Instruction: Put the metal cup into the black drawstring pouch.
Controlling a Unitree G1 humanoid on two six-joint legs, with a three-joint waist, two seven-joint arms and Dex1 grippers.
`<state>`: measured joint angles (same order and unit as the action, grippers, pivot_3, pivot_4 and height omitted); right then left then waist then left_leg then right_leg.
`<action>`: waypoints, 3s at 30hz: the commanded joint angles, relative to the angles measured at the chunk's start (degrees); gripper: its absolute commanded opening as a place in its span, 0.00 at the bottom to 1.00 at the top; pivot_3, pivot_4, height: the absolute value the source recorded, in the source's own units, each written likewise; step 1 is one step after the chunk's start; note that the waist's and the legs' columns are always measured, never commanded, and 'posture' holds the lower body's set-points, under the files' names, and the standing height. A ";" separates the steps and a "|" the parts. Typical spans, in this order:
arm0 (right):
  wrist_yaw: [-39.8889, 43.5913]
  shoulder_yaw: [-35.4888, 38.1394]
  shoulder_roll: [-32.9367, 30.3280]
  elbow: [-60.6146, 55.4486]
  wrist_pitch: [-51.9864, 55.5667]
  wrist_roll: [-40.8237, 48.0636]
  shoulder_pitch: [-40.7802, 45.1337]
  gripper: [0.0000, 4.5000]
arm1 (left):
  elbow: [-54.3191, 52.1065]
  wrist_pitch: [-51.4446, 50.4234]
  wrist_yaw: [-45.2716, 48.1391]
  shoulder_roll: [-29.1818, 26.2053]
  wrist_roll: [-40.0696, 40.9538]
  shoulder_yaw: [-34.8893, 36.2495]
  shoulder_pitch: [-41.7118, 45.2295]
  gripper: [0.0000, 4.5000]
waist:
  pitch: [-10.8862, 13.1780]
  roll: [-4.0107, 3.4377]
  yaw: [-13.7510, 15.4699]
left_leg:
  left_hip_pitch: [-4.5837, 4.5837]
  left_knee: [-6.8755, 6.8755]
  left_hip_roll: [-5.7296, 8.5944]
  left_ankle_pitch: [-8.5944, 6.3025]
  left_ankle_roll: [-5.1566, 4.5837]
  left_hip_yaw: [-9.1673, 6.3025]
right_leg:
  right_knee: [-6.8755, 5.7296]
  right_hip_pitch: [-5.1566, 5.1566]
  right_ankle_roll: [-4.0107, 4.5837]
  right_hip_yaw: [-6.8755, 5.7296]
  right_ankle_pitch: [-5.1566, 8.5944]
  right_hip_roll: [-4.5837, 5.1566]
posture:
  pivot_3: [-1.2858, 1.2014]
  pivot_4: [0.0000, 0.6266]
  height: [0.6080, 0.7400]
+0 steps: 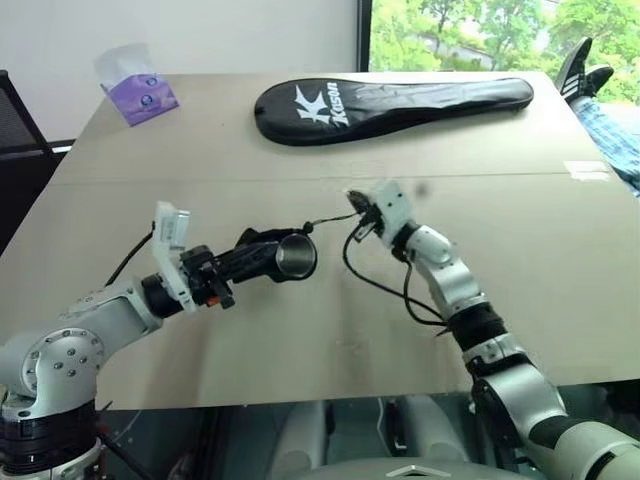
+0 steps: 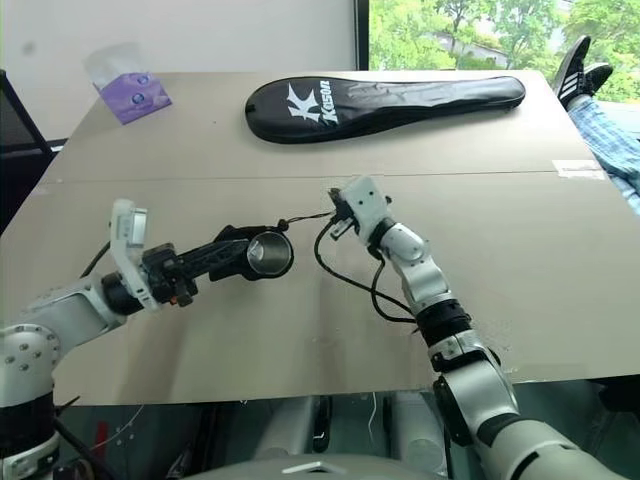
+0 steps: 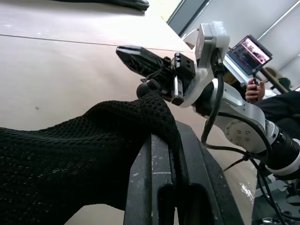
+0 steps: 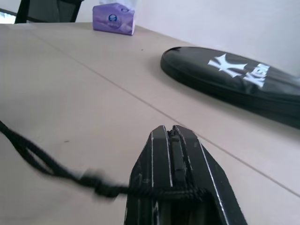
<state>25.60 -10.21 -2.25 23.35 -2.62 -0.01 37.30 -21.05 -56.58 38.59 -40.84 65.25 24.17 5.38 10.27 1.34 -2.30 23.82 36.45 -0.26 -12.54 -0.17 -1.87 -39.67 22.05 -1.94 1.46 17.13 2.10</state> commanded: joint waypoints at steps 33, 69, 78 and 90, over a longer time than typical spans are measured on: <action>18.62 -5.75 0.35 -12.22 10.44 10.41 -7.44 0.61 | 0.81 3.47 6.86 -4.31 -1.93 1.51 -2.93 0.00 | 0.00 0.00 -0.01 | -0.03 0.01 -0.03 -0.12 -0.20 0.03 | -0.01 0.01 0.00 0.02 0.00 -0.03 | 0.52 0.24 1.00; 5.78 1.07 -9.37 -24.52 11.94 2.79 -1.30 0.00 | -2.65 7.61 1.10 2.15 -0.54 0.25 -1.94 0.39 | 0.00 -0.01 0.20 | -0.01 0.01 -0.02 -0.11 -0.19 0.03 | -0.03 0.02 0.01 0.02 0.00 -0.01 | 0.52 0.24 1.00; 5.82 1.43 -11.48 -30.46 15.77 3.07 -0.52 0.00 | -2.21 7.99 1.89 1.19 -2.25 0.05 -1.74 0.99 | 0.01 -0.01 0.05 | -0.01 0.01 -0.02 -0.11 -0.20 0.05 | -0.03 0.02 0.01 0.04 0.00 -0.04 | 0.52 0.24 1.00; 9.72 -0.28 -16.98 -38.69 20.49 2.33 5.08 0.00 | -3.43 11.44 -2.61 5.34 -7.59 -10.35 16.12 0.99 | 0.00 0.00 0.64 | 0.03 0.06 0.00 -0.11 -0.20 0.04 | -0.02 0.00 0.00 -0.05 0.00 -0.06 | 0.52 0.24 1.00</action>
<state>34.62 -10.56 -18.66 -12.04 17.71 2.35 40.58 -23.65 -46.91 36.80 -36.01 58.39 14.74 19.83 10.27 1.34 -1.67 23.85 36.52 -0.25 -12.65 -0.37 -1.83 -39.69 22.06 -1.95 1.38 17.13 2.04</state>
